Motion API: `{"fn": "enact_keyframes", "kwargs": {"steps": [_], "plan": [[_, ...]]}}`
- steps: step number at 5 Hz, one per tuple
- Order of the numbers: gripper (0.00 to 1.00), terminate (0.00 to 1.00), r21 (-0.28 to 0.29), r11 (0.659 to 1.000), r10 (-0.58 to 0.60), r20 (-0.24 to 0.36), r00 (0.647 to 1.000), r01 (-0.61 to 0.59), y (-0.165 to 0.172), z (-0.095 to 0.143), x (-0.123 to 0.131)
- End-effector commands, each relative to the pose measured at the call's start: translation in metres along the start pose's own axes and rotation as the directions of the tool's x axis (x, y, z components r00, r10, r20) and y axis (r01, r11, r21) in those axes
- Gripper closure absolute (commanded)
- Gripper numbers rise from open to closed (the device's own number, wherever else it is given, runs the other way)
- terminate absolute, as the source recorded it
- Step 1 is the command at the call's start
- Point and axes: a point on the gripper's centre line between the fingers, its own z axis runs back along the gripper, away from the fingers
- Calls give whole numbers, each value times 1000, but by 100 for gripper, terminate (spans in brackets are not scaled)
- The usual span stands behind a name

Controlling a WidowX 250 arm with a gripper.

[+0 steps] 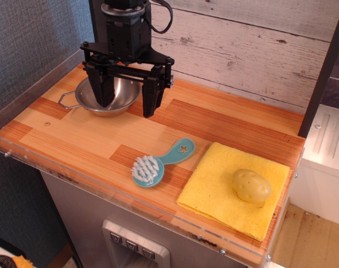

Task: Take the potato and place it into the stainless steel pot

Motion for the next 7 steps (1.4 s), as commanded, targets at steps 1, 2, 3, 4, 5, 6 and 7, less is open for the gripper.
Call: {"fn": "enact_keyframes", "kwargs": {"steps": [1,2,3,4,5,6,7], "plan": [[0,0,0,1000,0,0,1000,0,0,0,0],[0,0,22,996,-82,0,997,82,-41,-3,-7],[0,0,59,983,-175,50,983,172,-76,-3,-18],[0,0,76,964,-262,96,960,256,-103,-8,-28],[0,0,58,963,-270,139,953,264,-116,-23,-29],[0,0,46,967,-256,155,954,252,-121,-32,-24],[0,0,-40,977,-199,203,959,212,-122,-41,-16]]}}
